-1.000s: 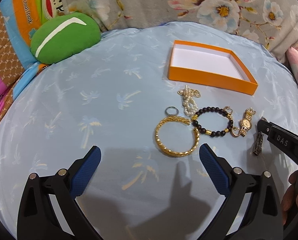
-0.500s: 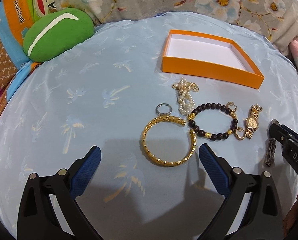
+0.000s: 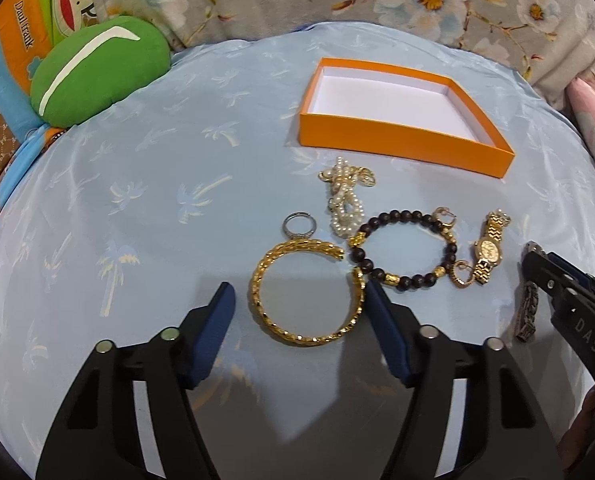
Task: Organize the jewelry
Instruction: 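Grasp the silver watch with the right tool while the left tool grasps the gold cuff bracelet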
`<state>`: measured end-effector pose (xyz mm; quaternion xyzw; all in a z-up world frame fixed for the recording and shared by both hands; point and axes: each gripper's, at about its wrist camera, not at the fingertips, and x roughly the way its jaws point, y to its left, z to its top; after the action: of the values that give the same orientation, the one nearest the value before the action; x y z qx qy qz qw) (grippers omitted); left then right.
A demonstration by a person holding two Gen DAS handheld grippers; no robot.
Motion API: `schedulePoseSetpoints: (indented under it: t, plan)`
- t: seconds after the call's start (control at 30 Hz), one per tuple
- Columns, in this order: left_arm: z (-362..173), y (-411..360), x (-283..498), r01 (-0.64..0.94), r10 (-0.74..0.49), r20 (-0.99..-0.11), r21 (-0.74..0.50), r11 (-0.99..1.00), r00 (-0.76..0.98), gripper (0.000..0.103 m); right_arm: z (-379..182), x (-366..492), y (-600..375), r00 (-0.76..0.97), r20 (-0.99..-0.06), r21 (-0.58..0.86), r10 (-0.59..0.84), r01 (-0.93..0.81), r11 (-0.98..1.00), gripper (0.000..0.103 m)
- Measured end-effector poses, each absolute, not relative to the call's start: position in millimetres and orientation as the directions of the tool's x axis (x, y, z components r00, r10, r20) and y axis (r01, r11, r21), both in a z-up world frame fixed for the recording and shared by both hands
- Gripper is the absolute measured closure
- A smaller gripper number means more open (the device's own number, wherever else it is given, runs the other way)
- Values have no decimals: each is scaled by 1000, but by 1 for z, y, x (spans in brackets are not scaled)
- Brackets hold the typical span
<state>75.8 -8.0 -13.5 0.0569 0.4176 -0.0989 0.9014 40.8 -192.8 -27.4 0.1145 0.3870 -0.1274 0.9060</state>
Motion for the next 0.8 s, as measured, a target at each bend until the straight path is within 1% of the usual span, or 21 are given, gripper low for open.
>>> schedulePoseSetpoints:
  t: [0.07,0.4,0.6,0.8]
  plan:
    - [-12,-8,75,232,-141,-761,12,973,633,48,-27,41,-193,668,-730,110,-142,320,941,79]
    - [-5,0,66,251,-225,-763,-84,964,606,49,-22,35,-187,688,-713,105,-139,300,948,79]
    - [14,5,62,247,-211,-738,-62,967,641,48,-10,30,-188,704,-700,119,-122,283,952,79]
    - [35,0,74,266,-193,-705,-6,964,682,48,5,42,-197,718,-685,108,-120,263,959,79]
